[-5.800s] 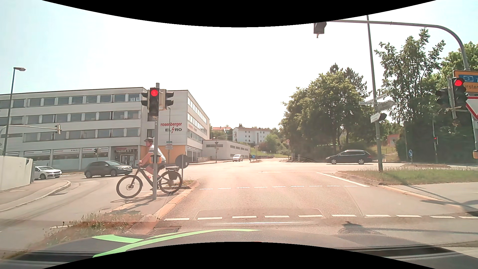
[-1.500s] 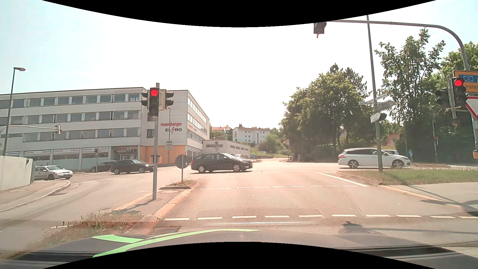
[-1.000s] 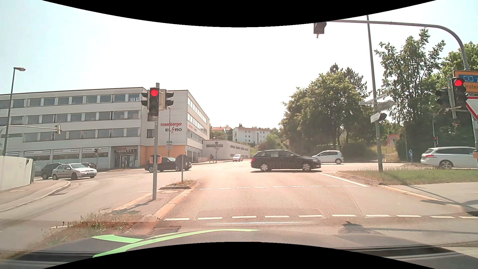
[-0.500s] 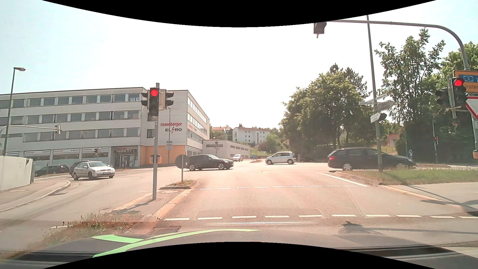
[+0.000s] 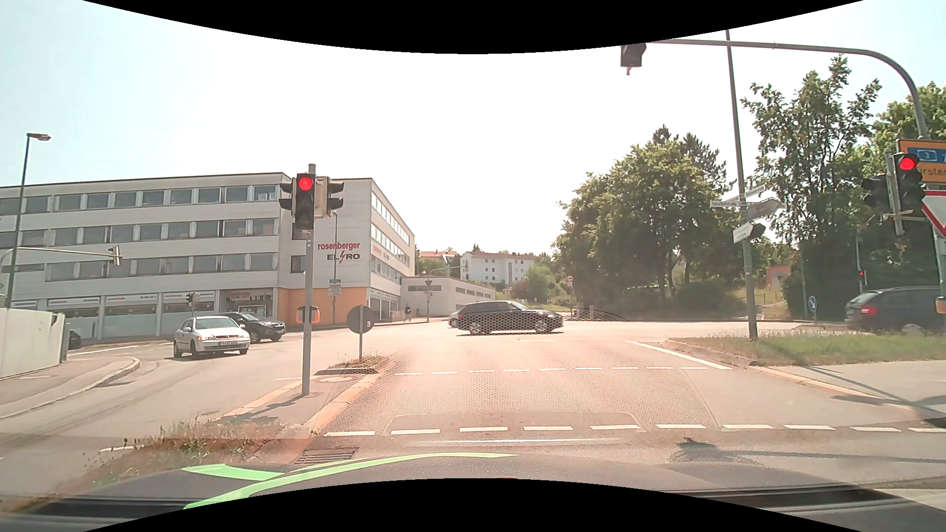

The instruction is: Follow the waypoints while adhering to traffic rules and regulations

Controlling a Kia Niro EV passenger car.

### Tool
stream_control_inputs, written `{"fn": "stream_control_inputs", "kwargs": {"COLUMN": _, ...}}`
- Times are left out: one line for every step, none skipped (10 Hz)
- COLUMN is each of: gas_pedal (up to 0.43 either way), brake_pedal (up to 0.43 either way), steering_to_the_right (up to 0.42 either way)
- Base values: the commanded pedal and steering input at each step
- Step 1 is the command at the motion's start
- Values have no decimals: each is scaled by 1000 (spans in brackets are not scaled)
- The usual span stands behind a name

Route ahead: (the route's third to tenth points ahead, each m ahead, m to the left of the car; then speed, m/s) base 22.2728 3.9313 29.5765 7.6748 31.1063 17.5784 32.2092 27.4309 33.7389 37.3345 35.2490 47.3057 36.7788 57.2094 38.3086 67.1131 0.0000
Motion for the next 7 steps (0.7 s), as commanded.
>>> {"fn": "stream_control_inputs", "kwargs": {"gas_pedal": 0, "brake_pedal": 372, "steering_to_the_right": -8}}
{"fn": "stream_control_inputs", "kwargs": {"gas_pedal": 0, "brake_pedal": 372, "steering_to_the_right": -8}}
{"fn": "stream_control_inputs", "kwargs": {"gas_pedal": 0, "brake_pedal": 372, "steering_to_the_right": -8}}
{"fn": "stream_control_inputs", "kwargs": {"gas_pedal": 0, "brake_pedal": 372, "steering_to_the_right": -8}}
{"fn": "stream_control_inputs", "kwargs": {"gas_pedal": 0, "brake_pedal": 372, "steering_to_the_right": -8}}
{"fn": "stream_control_inputs", "kwargs": {"gas_pedal": 0, "brake_pedal": 372, "steering_to_the_right": -8}}
{"fn": "stream_control_inputs", "kwargs": {"gas_pedal": 0, "brake_pedal": 372, "steering_to_the_right": -8}}
